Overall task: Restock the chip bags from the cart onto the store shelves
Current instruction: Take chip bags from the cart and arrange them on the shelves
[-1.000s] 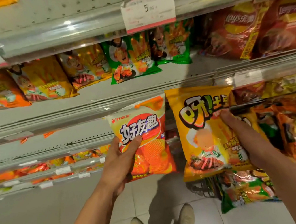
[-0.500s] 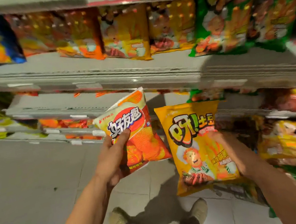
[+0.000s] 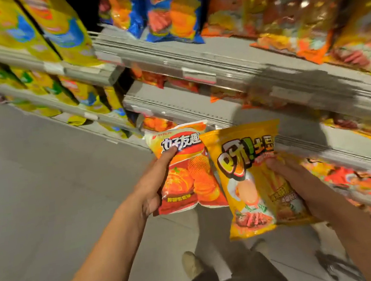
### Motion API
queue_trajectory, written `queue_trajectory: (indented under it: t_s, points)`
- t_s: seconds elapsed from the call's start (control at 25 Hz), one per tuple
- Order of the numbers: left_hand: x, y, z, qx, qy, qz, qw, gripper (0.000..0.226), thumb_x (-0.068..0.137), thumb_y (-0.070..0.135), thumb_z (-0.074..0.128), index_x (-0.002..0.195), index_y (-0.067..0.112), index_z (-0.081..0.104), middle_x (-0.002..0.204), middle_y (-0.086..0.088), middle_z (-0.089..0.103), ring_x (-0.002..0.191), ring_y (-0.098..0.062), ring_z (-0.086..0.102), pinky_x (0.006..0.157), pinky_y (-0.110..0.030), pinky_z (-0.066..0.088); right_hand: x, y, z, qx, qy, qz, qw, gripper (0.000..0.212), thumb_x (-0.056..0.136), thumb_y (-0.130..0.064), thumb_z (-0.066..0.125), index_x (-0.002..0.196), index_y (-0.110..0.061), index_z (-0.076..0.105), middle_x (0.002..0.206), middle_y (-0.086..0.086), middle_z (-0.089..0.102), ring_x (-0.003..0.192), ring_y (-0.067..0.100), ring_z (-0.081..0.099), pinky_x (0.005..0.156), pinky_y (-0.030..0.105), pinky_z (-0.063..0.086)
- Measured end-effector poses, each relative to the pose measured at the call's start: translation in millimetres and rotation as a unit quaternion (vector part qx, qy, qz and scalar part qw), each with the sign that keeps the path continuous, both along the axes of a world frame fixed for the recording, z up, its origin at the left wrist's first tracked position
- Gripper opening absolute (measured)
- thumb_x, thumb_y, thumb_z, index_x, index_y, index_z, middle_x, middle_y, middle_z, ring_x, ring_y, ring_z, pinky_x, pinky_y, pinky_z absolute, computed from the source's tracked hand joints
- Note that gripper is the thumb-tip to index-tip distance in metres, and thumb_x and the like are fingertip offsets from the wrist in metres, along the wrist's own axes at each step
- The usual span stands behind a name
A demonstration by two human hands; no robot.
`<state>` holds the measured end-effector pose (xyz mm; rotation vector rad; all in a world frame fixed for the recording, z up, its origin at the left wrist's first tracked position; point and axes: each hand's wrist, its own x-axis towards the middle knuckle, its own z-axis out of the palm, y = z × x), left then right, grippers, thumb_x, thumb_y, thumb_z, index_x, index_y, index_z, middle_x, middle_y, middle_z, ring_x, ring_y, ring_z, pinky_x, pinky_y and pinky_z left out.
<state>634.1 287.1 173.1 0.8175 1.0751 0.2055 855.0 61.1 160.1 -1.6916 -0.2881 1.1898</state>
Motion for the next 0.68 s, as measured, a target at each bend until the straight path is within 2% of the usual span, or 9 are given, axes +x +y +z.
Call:
queue_trajectory:
  t_s: [0.12, 0.28, 0.32, 0.4, 0.48, 0.56, 0.68]
  points:
    - [-23, 41, -7, 0.008, 0.024, 0.047, 0.999, 0.051, 0.09, 0.039, 0.07, 0.132, 0.011, 0.061, 0.112, -0.017, 0.075, 0.096, -0.034, 0.074, 0.08, -0.046, 0.062, -17, 52, -6, -0.004, 0.029, 0.015, 0.999, 0.059, 0.058, -0.068, 0.08, 0.11, -0.042, 0.073, 0.106, -0.002, 0.079, 0.091, 0.02, 0.078, 0.066, 0.03, 0.061]
    - [-33, 100, -20, 0.027, 0.063, 0.073, 0.995, 0.051, 0.088, 0.034, 0.075, 0.13, 0.009, 0.06, 0.108, -0.017, 0.076, 0.092, -0.033, 0.075, 0.074, -0.044, 0.062, -30, 113, -29, 0.013, 0.102, 0.045, 0.994, 0.064, 0.049, -0.067, 0.092, 0.106, -0.043, 0.075, 0.114, 0.0, 0.077, 0.1, 0.024, 0.076, 0.071, 0.036, 0.062]
    - [-32, 116, -23, 0.032, 0.07, 0.073, 0.994, 0.051, 0.087, 0.034, 0.076, 0.13, 0.01, 0.06, 0.107, -0.015, 0.076, 0.09, -0.032, 0.075, 0.072, -0.043, 0.062, -32, 127, -38, 0.018, 0.109, 0.056, 0.992, 0.067, 0.049, -0.065, 0.093, 0.109, -0.043, 0.074, 0.117, 0.0, 0.077, 0.102, 0.024, 0.076, 0.073, 0.037, 0.062]
    - [-26, 153, -30, 0.043, 0.072, 0.061, 0.995, 0.042, 0.088, 0.031, 0.075, 0.125, 0.014, 0.064, 0.099, -0.01, 0.079, 0.081, -0.026, 0.077, 0.064, -0.038, 0.063, -33, 156, -54, 0.019, 0.102, 0.058, 0.993, 0.087, 0.049, -0.062, 0.095, 0.127, -0.036, 0.066, 0.12, 0.001, 0.075, 0.104, 0.025, 0.075, 0.076, 0.04, 0.061]
    - [-14, 193, -38, 0.051, 0.072, 0.049, 0.995, 0.034, 0.089, 0.028, 0.075, 0.12, 0.018, 0.065, 0.092, -0.006, 0.08, 0.074, -0.022, 0.077, 0.058, -0.035, 0.062, -28, 187, -70, 0.007, 0.111, 0.036, 0.993, 0.099, 0.05, -0.059, 0.095, 0.138, -0.031, 0.058, 0.123, 0.003, 0.074, 0.106, 0.029, 0.074, 0.082, 0.051, 0.06]
    - [4, 228, -46, 0.065, 0.07, 0.02, 0.995, 0.033, 0.09, 0.027, 0.074, 0.12, 0.02, 0.064, 0.101, -0.008, 0.079, 0.078, -0.022, 0.077, 0.06, -0.036, 0.062, -22, 213, -81, 0.01, 0.121, 0.018, 0.992, 0.084, 0.062, -0.054, 0.091, 0.138, -0.036, 0.058, 0.129, 0.002, 0.071, 0.114, 0.032, 0.07, 0.091, 0.061, 0.055]
    - [40, 275, -63, 0.088, 0.041, -0.043, 0.994, 0.038, 0.094, 0.022, 0.069, 0.131, 0.018, 0.06, 0.113, -0.011, 0.075, 0.089, -0.024, 0.076, 0.069, -0.04, 0.063, -9, 240, -94, 0.018, 0.078, -0.012, 0.997, 0.072, 0.07, -0.054, 0.086, 0.135, -0.034, 0.062, 0.13, -0.002, 0.071, 0.118, 0.024, 0.069, 0.095, 0.051, 0.056]
